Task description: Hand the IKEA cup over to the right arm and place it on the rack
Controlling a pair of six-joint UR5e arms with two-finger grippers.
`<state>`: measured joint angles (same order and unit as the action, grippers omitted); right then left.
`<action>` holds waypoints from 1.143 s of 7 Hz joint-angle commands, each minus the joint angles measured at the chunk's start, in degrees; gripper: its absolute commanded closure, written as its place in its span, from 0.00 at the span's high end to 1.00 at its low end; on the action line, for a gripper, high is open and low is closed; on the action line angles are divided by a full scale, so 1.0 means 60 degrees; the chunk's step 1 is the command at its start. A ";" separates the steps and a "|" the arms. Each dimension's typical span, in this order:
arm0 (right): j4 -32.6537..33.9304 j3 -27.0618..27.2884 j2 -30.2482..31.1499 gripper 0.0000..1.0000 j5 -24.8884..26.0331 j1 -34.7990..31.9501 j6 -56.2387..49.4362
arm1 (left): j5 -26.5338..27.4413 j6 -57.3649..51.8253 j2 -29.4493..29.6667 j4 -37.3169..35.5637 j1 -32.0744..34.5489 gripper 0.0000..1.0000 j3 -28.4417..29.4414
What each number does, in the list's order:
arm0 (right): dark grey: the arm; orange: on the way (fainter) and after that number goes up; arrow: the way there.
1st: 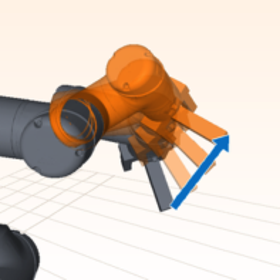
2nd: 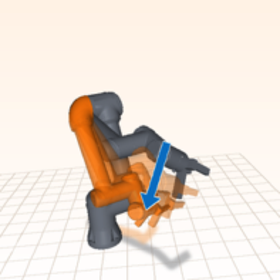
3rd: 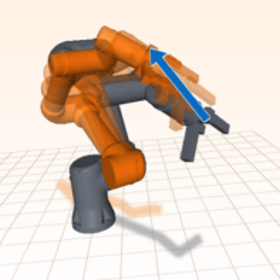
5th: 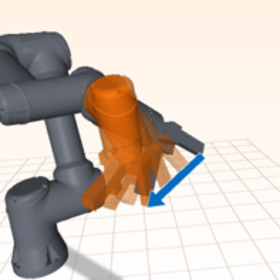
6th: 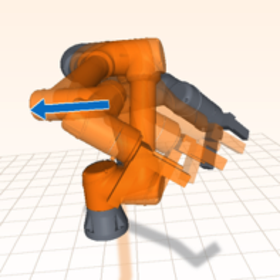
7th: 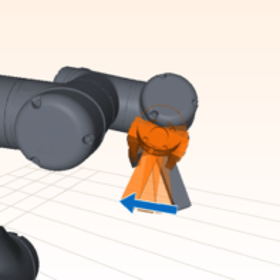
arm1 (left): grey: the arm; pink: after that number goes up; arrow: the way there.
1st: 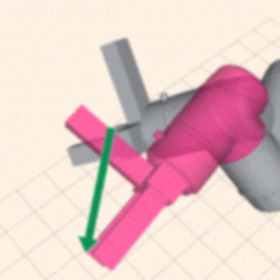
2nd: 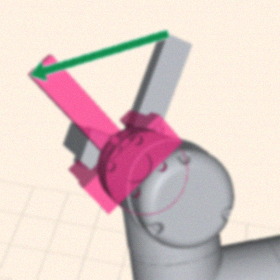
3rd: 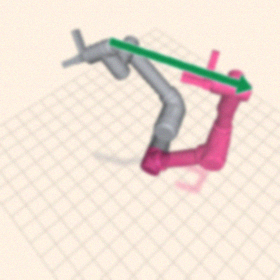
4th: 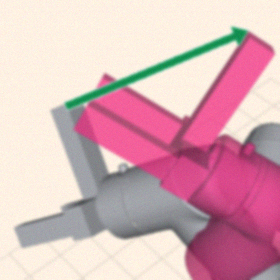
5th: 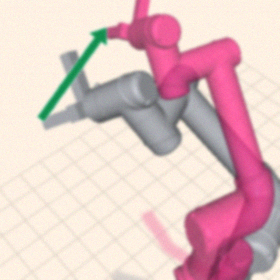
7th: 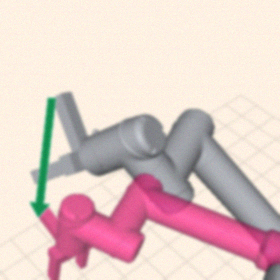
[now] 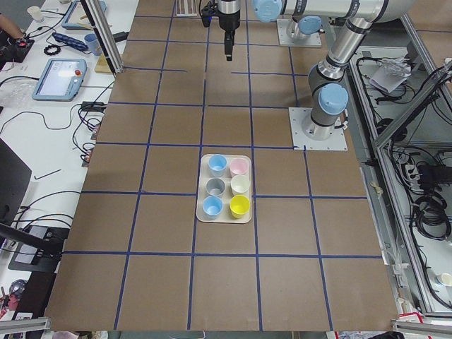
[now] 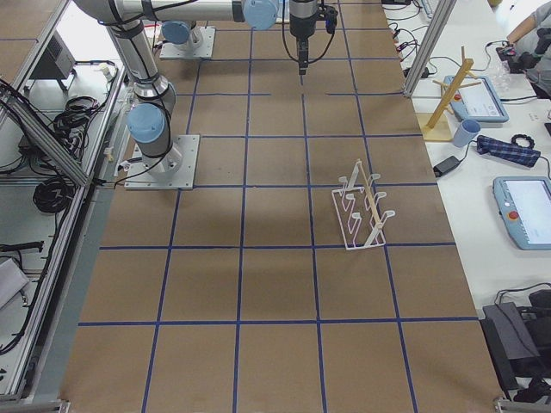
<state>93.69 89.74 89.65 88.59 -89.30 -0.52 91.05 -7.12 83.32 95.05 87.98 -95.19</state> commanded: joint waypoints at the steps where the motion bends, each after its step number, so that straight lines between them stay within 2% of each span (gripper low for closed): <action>1: 0.0000 0.0000 0.0029 1.00 0.0000 0.0000 0.0000 | 0.0000 0.0000 0.0000 0.0009 0.0000 1.00 0.0001; 8: 0.0087 0.0116 0.0015 1.00 0.0000 0.0000 0.0000 | -0.0029 -0.0204 0.0029 -0.0078 -0.0424 1.00 -0.0014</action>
<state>93.82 89.93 89.70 88.59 -89.30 -0.52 91.01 -7.87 83.39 94.97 85.77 -95.27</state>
